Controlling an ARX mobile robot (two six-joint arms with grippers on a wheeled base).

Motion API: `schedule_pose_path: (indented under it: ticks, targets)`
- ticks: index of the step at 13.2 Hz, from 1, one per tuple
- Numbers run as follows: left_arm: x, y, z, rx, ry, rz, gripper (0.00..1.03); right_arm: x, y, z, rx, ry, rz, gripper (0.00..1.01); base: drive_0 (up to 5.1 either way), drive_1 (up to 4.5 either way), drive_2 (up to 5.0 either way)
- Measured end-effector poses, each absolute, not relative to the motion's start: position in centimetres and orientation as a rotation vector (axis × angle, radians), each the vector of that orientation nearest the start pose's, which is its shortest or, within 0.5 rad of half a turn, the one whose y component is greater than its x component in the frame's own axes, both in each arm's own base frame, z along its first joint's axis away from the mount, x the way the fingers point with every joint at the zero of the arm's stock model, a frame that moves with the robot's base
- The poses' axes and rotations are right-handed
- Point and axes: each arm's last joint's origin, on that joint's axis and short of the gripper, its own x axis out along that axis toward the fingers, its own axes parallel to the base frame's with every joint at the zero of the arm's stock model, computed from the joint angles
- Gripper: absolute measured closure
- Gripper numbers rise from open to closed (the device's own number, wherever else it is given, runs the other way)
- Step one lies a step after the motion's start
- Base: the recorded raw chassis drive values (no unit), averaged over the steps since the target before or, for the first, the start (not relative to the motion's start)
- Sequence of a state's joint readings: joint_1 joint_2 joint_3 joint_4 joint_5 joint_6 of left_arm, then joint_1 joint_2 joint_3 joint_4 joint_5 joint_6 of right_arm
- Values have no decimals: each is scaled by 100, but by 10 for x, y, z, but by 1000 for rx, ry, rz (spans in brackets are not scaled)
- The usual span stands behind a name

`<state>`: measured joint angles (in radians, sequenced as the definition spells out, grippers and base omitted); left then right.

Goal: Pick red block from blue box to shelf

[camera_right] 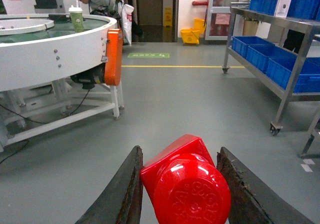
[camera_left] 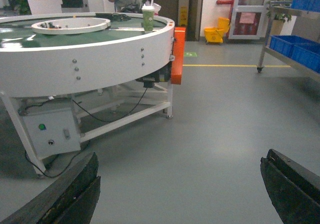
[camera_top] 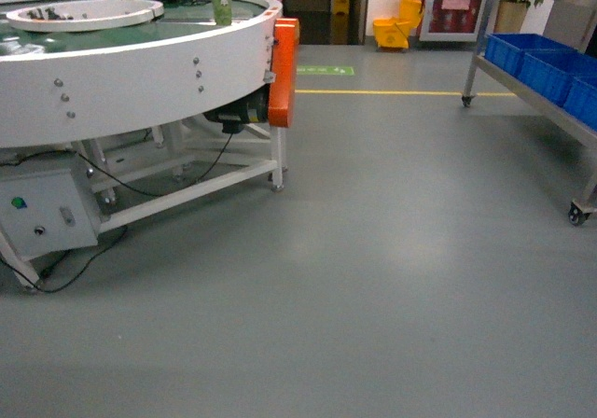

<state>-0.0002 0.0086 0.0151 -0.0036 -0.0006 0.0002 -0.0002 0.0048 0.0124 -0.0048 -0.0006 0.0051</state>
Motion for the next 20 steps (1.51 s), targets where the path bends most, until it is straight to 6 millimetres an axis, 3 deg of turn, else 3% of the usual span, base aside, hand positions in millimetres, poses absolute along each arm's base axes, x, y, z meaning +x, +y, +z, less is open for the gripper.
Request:
schedule_pose_path:
  ticks: [20]
  targets:
    - [97, 0, 167, 0, -1, 0, 5, 97, 0, 167, 5, -4, 0, 65, 4, 433, -426]
